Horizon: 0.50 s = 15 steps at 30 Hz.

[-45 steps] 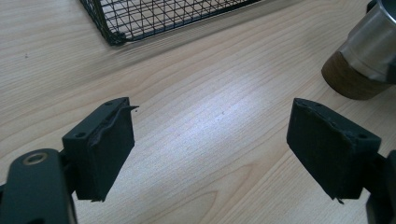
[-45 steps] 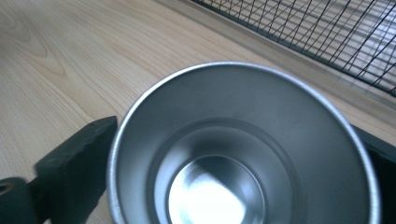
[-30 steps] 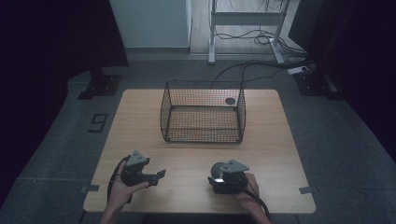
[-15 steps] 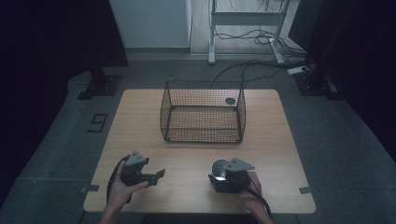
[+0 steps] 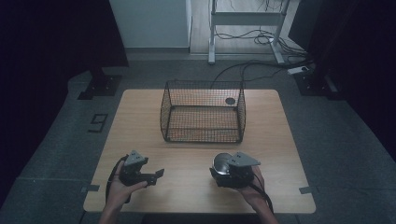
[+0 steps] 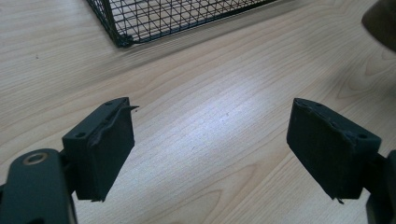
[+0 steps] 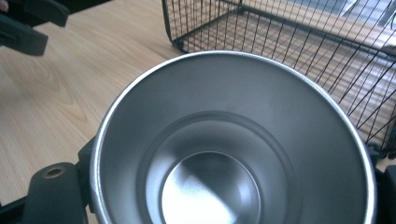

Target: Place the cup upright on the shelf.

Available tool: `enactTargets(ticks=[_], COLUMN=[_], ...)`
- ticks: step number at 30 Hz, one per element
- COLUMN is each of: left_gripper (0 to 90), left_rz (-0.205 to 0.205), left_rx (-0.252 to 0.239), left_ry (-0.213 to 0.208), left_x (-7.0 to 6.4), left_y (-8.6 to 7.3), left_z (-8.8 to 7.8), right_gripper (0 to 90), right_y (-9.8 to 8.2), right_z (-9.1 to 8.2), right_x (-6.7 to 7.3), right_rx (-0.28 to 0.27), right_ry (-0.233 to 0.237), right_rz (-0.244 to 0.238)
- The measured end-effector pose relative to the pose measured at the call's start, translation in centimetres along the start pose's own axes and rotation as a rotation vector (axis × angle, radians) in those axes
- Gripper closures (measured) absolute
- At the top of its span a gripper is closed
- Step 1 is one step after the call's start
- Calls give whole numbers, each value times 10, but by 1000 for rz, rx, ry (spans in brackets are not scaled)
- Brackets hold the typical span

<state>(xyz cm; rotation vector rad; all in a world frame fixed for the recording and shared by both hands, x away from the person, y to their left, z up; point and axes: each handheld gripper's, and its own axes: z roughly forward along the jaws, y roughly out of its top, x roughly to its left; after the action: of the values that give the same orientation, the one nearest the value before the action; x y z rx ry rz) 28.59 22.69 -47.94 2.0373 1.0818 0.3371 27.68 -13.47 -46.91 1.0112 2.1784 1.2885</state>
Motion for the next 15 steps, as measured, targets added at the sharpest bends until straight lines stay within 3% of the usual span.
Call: enactTargets(ticks=[15], left_gripper=[154], left_rz=[-2], left_rx=[-4], left_ry=[0], left_x=[1], left_y=[0], left_z=[-1], right_gripper=[183], right_y=[49], right_z=[-9], right_x=[-10], right_rx=[-74], right_ry=[-2], right_rz=[-1])
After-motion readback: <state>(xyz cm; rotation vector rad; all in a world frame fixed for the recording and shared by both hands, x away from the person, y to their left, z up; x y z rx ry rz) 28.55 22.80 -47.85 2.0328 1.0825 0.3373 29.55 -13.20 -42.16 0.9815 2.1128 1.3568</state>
